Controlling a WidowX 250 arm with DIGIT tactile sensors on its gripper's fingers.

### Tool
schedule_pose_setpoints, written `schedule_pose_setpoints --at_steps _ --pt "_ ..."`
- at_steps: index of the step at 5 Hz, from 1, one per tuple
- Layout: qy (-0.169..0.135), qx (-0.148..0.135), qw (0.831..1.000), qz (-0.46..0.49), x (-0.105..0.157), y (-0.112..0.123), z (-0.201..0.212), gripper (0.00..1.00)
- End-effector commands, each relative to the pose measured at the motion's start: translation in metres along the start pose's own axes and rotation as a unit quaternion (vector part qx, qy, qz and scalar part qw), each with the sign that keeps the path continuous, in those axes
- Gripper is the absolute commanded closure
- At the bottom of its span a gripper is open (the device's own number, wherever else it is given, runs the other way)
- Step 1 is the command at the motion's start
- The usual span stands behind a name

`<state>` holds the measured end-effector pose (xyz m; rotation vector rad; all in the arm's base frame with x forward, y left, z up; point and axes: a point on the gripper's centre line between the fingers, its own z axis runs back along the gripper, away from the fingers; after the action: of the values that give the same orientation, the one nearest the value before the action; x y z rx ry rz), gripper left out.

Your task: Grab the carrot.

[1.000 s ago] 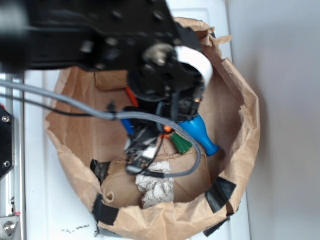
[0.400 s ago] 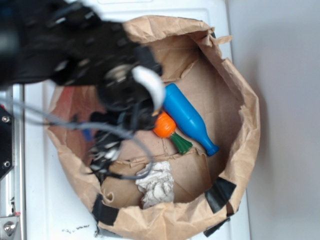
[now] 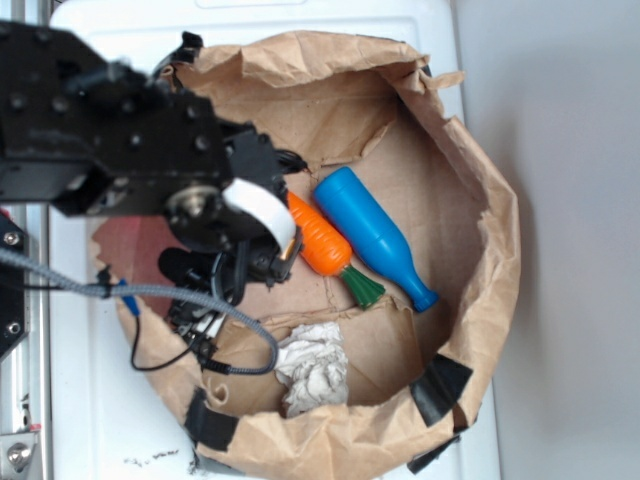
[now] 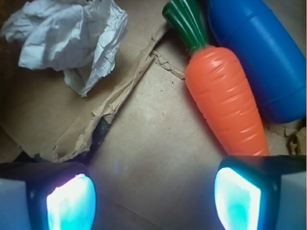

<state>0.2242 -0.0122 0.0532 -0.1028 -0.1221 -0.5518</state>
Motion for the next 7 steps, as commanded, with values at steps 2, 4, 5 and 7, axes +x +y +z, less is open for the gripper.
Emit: schedule_pose_setpoints --at_steps 2,4,5,7 --pt "-0.02 0.016 1.0 0.01 0.021 0.017 0.002 0.0" --pt "-0.019 0.015 1.0 0.02 0.029 0.033 0.0 0.0" --pt "-0.019 0.013 0.999 0.025 0.033 0.041 0.0 0.0" --pt "-0.021 0.019 0.999 0.024 0.034 0.046 -0.005 0.0"
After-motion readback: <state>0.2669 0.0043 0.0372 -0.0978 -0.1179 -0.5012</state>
